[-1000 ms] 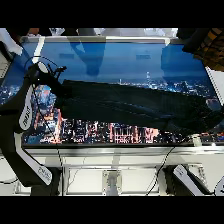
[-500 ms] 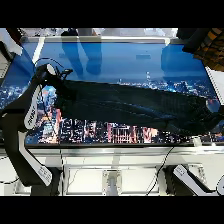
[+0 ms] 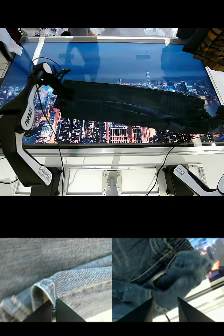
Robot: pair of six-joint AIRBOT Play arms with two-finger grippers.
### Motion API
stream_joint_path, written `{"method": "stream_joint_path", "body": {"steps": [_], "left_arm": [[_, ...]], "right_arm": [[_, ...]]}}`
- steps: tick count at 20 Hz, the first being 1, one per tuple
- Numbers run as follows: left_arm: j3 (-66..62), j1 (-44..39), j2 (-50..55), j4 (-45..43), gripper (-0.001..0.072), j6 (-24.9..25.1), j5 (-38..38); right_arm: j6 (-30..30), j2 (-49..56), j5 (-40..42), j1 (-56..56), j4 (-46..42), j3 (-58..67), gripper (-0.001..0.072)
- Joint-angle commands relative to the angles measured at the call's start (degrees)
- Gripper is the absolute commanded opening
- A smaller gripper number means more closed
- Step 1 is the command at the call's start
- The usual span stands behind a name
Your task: Fold the clothes and pants, and hang the long-sleeved shirts on hangers.
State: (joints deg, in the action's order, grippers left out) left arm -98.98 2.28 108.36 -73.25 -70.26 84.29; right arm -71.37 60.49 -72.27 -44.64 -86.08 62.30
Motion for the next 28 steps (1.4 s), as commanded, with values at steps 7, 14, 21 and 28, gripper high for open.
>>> {"method": "stream_joint_path", "body": {"steps": [7,14,21,28], "left_arm": [[0.0,9.3,-5.6,0.0,0.0028,1.7,5.2],[0.0,11.7,-11.3,0.0,0.0028,1.7,9.7],[0.0,11.9,-12.1,-0.1,0.0028,2.4,9.7],[0.0,12.9,-12.1,0.0,0.0028,3.2,9.8]], "right_arm": [[-0.2,3.6,-0.1,0.0,0.6,-5.2,0.0256],[1.2,3.8,-1.8,0.0,-0.3,-5.4,0.0118],[1.2,3.8,-3.1,0.0,-0.2,-7.2,0.0043],[1.8,3.3,-6.6,0.0,-0.6,1.6,0.0337]]}}
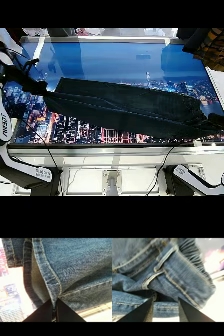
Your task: Fold the clothes and pants, and hang the long-sleeved shirts on hangers.
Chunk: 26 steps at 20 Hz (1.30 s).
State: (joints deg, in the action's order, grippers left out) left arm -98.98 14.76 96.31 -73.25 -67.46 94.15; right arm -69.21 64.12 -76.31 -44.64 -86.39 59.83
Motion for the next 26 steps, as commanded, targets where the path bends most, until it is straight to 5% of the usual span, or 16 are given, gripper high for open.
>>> {"method": "stream_joint_path", "body": {"steps": [1,3,8,19,24,26], "left_arm": [[0.0,0.5,0.0,-0.1,0.0028,0.4,0.0],[0.0,1.1,0.0,0.0,0.0028,1.0,-0.1],[0.0,2.8,0.0,0.0,0.0029,1.1,-0.5],[0.0,3.3,0.0,0.0,0.0028,2.4,-0.6],[0.0,3.4,0.0,0.9,0.0028,2.4,-2.0],[0.0,3.9,-0.1,0.9,0.0028,3.3,-2.0]], "right_arm": [[-1.6,-0.8,-4.5,0.0,-1.0,5.8,0.0349],[-5.5,-2.0,-8.2,0.0,-4.0,8.1,0.0499],[-11.3,-3.2,-17.6,-4.8,-6.3,6.9,0.0506],[-14.3,-2.6,5.5,-6.4,2.1,-9.1,0.0497],[-14.3,0.7,10.0,-6.4,4.2,-9.6,0.0363],[-13.2,1.9,10.3,-6.4,5.7,-9.6,0.0047]]}}
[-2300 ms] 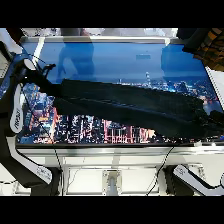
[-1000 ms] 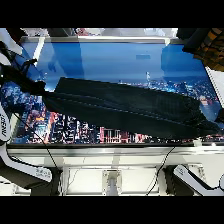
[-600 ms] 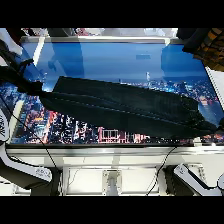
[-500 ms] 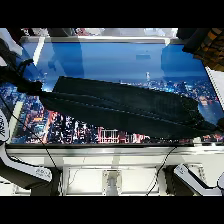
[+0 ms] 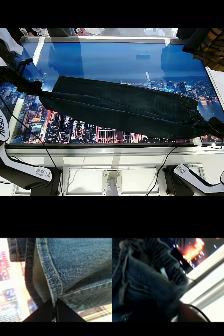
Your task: Fold the clothes and pants, and hang the long-sleeved shirts on hangers.
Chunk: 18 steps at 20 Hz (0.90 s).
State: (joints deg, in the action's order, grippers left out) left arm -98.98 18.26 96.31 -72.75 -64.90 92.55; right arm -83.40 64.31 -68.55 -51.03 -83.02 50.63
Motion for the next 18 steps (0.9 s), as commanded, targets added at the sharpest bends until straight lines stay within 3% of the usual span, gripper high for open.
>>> {"method": "stream_joint_path", "body": {"steps": [1,7,13,18], "left_arm": [[-0.1,0.9,-0.3,0.4,0.0028,0.8,-0.4],[-0.2,8.1,-8.2,9.3,0.0027,0.8,-2.6],[-0.2,11.8,-17.4,-2.8,0.0027,-4.2,-1.2],[-0.2,11.9,-21.5,-6.8,0.0027,-5.9,6.2]], "right_arm": [[1.7,1.6,2.5,0.0,2.3,-0.3,0.0041],[6.6,-3.6,-3.3,0.0,2.4,5.5,0.0038],[8.7,-11.2,-7.4,0.0,5.8,7.7,0.0038],[11.1,-13.5,-11.9,0.5,12.1,8.0,0.0038]]}}
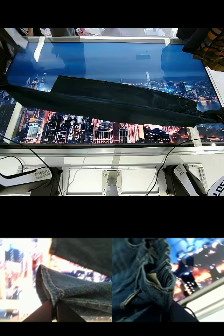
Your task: Fold the clothes and pants, and hang the long-sleeved shirts on hangers.
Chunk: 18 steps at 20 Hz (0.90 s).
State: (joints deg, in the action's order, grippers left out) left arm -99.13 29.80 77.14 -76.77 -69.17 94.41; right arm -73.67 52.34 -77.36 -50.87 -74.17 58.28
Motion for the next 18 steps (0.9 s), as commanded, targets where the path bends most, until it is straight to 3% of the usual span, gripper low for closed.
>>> {"method": "stream_joint_path", "body": {"steps": [1,6,12,18], "left_arm": [[0.0,0.3,-2.8,-2.8,0.0027,-1.6,4.3],[0.0,-0.3,-1.2,-2.6,0.0027,-2.9,-0.8],[0.0,-3.4,10.1,-2.5,0.0027,-4.0,-7.0],[-0.5,-10.3,16.7,-2.5,0.0027,-4.1,-24.3]], "right_arm": [[1.4,-1.9,-3.7,0.7,2.1,0.4,0.0038],[0.3,-1.7,-6.0,0.9,0.1,0.4,0.0036],[-1.9,4.3,-7.6,4.3,-1.4,0.4,0.0035],[-10.0,18.2,4.3,17.8,-2.8,3.5,0.0035]]}}
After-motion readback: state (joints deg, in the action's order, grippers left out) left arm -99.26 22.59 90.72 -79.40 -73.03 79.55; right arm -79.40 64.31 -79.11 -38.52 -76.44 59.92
